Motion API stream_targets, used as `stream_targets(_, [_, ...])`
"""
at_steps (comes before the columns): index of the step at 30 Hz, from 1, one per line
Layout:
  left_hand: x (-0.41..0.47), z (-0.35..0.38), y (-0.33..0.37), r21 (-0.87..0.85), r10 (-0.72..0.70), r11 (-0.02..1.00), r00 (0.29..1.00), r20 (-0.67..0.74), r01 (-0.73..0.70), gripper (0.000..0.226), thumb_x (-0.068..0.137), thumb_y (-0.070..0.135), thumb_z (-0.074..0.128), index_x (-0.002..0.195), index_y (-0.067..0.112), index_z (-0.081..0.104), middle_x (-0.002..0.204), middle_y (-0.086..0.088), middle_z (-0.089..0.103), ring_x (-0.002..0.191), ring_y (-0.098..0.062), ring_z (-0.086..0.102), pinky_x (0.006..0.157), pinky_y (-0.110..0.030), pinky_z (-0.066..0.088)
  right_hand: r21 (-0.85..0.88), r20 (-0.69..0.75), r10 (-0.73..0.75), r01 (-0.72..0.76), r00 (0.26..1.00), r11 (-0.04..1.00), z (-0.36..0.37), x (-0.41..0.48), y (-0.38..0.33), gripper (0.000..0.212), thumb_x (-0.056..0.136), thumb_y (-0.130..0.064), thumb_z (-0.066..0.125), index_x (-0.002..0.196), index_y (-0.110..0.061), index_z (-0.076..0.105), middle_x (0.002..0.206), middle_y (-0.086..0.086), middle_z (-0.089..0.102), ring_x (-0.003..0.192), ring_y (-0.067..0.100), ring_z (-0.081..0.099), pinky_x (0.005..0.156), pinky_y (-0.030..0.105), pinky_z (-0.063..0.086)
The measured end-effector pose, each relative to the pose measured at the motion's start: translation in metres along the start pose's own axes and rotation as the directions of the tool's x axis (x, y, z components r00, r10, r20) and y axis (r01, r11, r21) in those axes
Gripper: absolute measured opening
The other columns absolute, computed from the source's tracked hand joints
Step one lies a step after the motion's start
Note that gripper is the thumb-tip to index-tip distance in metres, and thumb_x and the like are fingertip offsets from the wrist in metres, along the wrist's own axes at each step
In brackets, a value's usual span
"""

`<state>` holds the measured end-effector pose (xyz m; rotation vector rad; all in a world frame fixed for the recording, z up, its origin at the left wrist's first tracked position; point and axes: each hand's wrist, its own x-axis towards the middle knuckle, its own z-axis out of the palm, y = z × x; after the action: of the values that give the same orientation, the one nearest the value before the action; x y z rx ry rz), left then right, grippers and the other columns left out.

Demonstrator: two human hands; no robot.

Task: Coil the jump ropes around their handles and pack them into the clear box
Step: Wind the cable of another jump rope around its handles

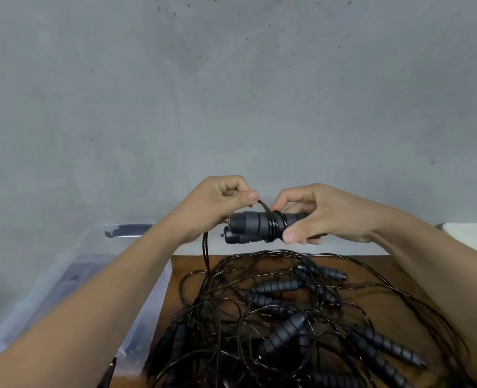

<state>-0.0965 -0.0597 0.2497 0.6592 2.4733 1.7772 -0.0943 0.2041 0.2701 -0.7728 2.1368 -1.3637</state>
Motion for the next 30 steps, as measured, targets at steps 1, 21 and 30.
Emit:
stream_targets(1, [0.000, 0.002, -0.005, -0.038, -0.022, 0.999, 1.000, 0.007, 0.022, 0.021, 0.101, 0.018, 0.069, 0.087, 0.003, 0.065, 0.070, 0.000, 0.058, 0.062, -0.012, 0.047, 0.057, -0.021, 0.040, 0.058, -0.007, -0.033, 0.033, 0.999, 0.998, -0.001, 0.001, -0.001, 0.033, 0.081, -0.018, 0.092, 0.109, -0.016, 0.074, 0.086, 0.016, 0.071, 0.065, 0.021, 0.054, 0.056, 0.027, 0.044])
stream_targets(21, [-0.043, -0.019, -0.052, 0.166, 0.016, 0.984, 0.953, 0.302, -0.070, 0.024, 0.111, 0.033, 0.054, 0.097, 0.025, 0.073, 0.050, 0.011, 0.046, 0.046, -0.011, 0.044, 0.053, -0.028, 0.035, -0.350, -0.759, -0.116, -0.251, 0.640, 0.902, 0.079, 0.039, 0.006, 0.052, 0.074, -0.060, 0.092, 0.119, -0.042, 0.072, 0.104, -0.020, 0.076, 0.091, -0.003, 0.069, 0.078, 0.015, 0.052])
stream_targets(30, [-0.013, -0.061, -0.045, 0.084, 0.095, 0.988, 0.941, 0.324, -0.129, 0.023, 0.101, 0.036, 0.071, 0.083, 0.024, 0.078, 0.056, 0.003, 0.037, 0.052, -0.019, 0.033, 0.055, -0.030, 0.026, -0.465, -0.584, 0.070, -0.404, 0.809, 0.788, 0.079, 0.042, 0.012, 0.055, 0.075, -0.066, 0.089, 0.120, -0.045, 0.068, 0.106, -0.018, 0.074, 0.093, 0.003, 0.069, 0.084, 0.033, 0.059])
